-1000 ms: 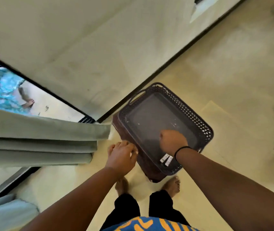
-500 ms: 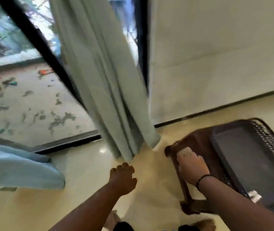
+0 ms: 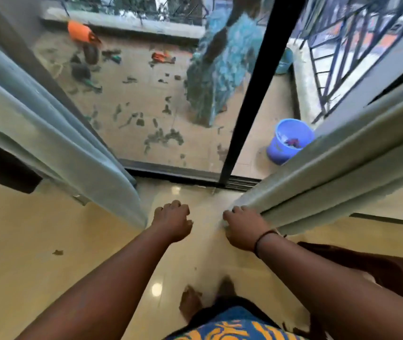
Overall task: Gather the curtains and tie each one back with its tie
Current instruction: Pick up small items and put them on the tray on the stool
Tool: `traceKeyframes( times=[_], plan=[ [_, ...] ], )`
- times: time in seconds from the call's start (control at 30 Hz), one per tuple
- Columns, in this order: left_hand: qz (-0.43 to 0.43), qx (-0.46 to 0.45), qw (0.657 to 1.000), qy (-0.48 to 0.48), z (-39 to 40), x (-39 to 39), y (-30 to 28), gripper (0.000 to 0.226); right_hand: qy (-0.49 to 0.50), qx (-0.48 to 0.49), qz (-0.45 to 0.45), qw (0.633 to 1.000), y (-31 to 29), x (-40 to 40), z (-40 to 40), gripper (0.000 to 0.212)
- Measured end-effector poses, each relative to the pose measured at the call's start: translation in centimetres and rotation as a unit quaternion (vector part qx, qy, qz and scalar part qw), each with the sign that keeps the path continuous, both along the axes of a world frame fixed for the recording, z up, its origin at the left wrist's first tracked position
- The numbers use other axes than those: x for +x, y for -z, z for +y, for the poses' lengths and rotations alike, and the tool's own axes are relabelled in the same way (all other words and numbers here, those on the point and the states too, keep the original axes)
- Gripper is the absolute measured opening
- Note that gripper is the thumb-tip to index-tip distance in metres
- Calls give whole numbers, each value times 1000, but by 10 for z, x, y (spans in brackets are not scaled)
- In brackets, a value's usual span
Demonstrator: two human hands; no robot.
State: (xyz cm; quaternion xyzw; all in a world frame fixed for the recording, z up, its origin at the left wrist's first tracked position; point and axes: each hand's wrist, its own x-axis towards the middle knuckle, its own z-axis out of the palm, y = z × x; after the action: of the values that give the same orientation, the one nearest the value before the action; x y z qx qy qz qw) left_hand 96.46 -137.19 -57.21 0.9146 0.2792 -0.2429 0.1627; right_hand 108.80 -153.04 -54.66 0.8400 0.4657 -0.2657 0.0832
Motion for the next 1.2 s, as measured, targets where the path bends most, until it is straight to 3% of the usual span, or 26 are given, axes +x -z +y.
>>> traceKeyframes(
  times=[0.43,0.63,0.77,0.93,1.2],
  plan=[
    [126,-18,992,-21,87,25,94,46,47,-91,62,993,104,66,62,39],
    [118,-48,992,-18,118,55,161,49,74,-149,83,983,162,95,77,41],
    [128,-67,990,-5,141,60,225,51,86,-166,78,979,216,100,92,39],
    [153,-62,985,40,165,50,301,48,188,-155,122,962,294,87,125,42],
    [143,-54,988,26,195,62,390,54,140,-170,145,964,406,82,175,42]
  ],
)
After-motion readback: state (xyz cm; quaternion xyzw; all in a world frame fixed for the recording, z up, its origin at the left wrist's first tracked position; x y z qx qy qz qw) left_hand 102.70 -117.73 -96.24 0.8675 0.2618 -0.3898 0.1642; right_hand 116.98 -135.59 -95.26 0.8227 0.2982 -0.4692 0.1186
